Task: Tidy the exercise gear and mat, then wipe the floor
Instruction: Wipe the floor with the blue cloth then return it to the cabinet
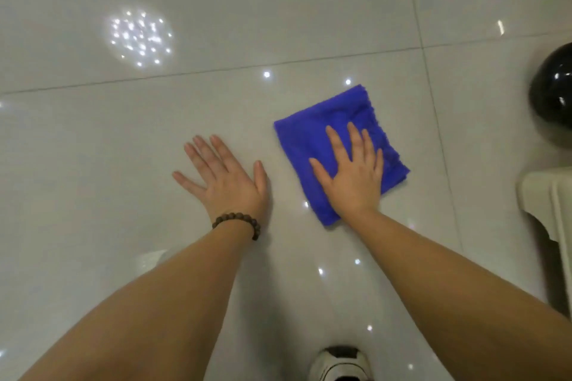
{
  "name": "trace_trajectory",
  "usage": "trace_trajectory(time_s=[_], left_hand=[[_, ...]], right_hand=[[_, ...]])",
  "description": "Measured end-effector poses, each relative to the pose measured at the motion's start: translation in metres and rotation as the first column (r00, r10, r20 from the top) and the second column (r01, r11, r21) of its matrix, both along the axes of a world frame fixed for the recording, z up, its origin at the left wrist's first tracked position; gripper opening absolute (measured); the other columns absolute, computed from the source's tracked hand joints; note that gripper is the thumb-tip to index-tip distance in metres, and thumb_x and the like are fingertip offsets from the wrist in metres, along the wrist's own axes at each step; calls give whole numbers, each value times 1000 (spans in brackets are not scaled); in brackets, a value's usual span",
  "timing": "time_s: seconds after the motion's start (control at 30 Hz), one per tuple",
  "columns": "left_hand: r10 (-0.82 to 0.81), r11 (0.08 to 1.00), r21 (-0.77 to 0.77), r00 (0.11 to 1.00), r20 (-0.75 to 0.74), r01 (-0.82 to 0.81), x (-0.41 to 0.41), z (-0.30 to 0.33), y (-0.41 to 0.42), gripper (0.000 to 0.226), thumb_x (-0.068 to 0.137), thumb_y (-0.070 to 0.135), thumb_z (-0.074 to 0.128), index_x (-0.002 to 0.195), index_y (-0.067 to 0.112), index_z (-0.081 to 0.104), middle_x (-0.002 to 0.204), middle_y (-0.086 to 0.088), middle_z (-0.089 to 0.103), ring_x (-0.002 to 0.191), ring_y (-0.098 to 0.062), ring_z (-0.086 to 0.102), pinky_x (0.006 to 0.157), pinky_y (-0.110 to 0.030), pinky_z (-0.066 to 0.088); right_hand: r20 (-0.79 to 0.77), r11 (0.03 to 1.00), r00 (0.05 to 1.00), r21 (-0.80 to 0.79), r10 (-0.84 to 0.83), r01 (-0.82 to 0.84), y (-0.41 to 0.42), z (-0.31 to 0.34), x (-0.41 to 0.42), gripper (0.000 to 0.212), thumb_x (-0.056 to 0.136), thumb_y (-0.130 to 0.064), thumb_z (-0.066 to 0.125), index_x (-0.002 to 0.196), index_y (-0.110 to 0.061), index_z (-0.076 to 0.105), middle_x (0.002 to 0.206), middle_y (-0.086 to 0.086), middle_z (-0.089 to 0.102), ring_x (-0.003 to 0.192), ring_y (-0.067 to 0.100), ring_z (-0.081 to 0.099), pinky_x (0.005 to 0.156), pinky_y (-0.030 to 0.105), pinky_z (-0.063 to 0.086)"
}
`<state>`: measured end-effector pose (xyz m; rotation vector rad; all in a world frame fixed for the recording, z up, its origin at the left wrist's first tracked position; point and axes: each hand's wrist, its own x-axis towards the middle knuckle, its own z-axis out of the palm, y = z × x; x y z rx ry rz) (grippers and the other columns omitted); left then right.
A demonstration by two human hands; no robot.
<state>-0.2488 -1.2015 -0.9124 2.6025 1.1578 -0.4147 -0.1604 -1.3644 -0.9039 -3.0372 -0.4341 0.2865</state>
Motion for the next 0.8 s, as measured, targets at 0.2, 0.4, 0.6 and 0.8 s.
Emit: trace_trajectory(time_s=[0.2,0.4,0.6,0.8], left_hand=[[5,999,37,1000,16,-6,-2,-3,-2,84,92,59,15,151,3,-5,158,-22,-8,146,-36,-13,110,-69,-3],[-4,995,100,999,38,0,-2,-9,-2,83,93,62,8,152,5,-4,159,-20,-8,147,-34,-12,110,-68,-4],[-1,993,115,996,94,-10,-7,-10,-4,80,92,59,6,152,7,-1,160,-17,-6,147,-30,-11,112,-66,-4],[6,994,111,997,82,-15,-6,-8,-4,81,92,61,4,152,8,-3,160,-16,-8,147,-29,-13,112,-65,-5]], right_hand=[[-90,824,819,-89,-566,560,-95,6,52,73,86,-74,23,150,-43,8,161,-3,-1,147,25,-4,115,59,0],[-3,945,945,3,-327,327,4,-10,55,68,89,-70,23,149,-42,11,161,0,3,147,28,-3,111,61,-6],[76,993,990,-25,121,-119,-91,-12,23,70,84,-74,22,147,-43,22,159,-3,17,146,25,11,115,57,7],[13,881,884,-68,-468,468,-126,-7,54,71,87,-74,18,149,-43,10,161,-1,2,147,26,-3,114,61,-1]])
